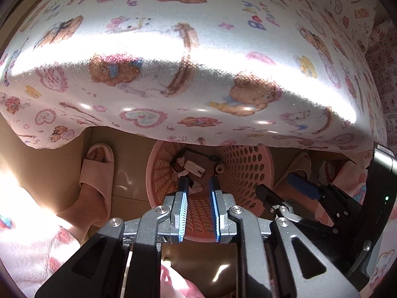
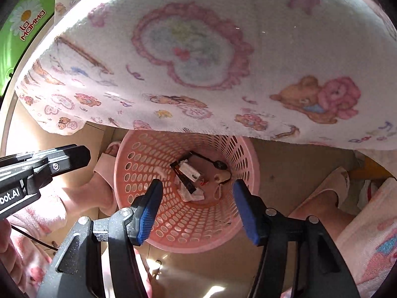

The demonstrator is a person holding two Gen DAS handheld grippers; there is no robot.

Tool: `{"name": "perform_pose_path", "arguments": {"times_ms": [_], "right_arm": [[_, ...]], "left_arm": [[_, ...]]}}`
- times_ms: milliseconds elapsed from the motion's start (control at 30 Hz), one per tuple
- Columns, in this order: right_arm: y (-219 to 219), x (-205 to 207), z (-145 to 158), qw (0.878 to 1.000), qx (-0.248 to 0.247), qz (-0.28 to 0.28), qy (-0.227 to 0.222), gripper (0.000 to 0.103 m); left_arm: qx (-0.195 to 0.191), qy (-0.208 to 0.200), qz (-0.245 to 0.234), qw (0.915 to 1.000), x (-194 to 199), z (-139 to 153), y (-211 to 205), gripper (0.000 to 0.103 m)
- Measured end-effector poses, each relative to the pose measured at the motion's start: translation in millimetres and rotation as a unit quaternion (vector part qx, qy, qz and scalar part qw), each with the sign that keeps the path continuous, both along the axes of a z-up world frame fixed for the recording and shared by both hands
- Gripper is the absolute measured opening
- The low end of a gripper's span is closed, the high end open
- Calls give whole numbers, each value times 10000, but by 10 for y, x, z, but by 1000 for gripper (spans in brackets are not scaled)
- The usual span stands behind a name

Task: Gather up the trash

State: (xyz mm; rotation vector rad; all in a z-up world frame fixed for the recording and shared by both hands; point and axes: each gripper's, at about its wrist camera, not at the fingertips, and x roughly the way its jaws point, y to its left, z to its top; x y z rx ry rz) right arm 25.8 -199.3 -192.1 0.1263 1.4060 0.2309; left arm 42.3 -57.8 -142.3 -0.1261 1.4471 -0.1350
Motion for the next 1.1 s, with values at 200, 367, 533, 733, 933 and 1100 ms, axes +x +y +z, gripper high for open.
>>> {"name": "perform_pose_path", "arguments": {"times_ms": [200,367,533,733,933,1100], "right_arm": [[-42,6,244,9997,118,-76,-183,61],[-85,-83,572,9974,49,30,-718,61],[-167,-150,900,9934,190,-57,-1126,61],[-341,-236,1263,9838,148,-159,-1777,67],[-458,-329,1493,9755,114,-259,-2180,78],[-439,-386,1644,9669,-222,-110,-2538,90]], "left_arm": [[40,-417,-24,9991,-44,273,48,16],[77,-795,-76,9968,-44,510,68,16],[206,-1150,-112,9931,-71,728,126,16],[149,-1940,32,9809,-178,1081,167,19],[481,-2757,-16,9600,-341,1381,134,56],[298,-3007,108,9532,-427,1475,199,86]]}}
